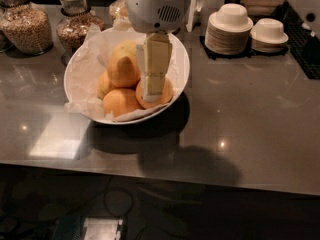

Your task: Pick orange from white bowl

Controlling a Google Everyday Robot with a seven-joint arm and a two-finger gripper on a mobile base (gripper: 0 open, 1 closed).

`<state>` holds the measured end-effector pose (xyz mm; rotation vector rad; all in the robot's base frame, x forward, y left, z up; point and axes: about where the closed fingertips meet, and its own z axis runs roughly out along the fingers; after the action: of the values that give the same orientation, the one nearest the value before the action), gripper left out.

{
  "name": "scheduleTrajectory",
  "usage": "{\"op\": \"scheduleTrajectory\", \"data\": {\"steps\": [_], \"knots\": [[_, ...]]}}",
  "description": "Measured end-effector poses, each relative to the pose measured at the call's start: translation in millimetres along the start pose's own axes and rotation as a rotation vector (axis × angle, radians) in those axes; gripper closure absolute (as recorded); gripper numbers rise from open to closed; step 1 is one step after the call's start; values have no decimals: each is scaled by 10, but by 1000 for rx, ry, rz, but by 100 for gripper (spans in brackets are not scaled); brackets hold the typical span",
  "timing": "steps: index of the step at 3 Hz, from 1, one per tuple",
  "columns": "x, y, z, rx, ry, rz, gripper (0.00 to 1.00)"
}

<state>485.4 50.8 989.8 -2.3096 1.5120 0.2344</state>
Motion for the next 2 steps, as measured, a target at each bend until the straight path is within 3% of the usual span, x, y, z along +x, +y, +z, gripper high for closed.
{"op": "scheduleTrajectory", "data": {"steps": [1, 2], "knots": [[1, -43, -1, 27, -14, 12, 0], [308, -203, 47, 105, -44, 196, 0]]}}
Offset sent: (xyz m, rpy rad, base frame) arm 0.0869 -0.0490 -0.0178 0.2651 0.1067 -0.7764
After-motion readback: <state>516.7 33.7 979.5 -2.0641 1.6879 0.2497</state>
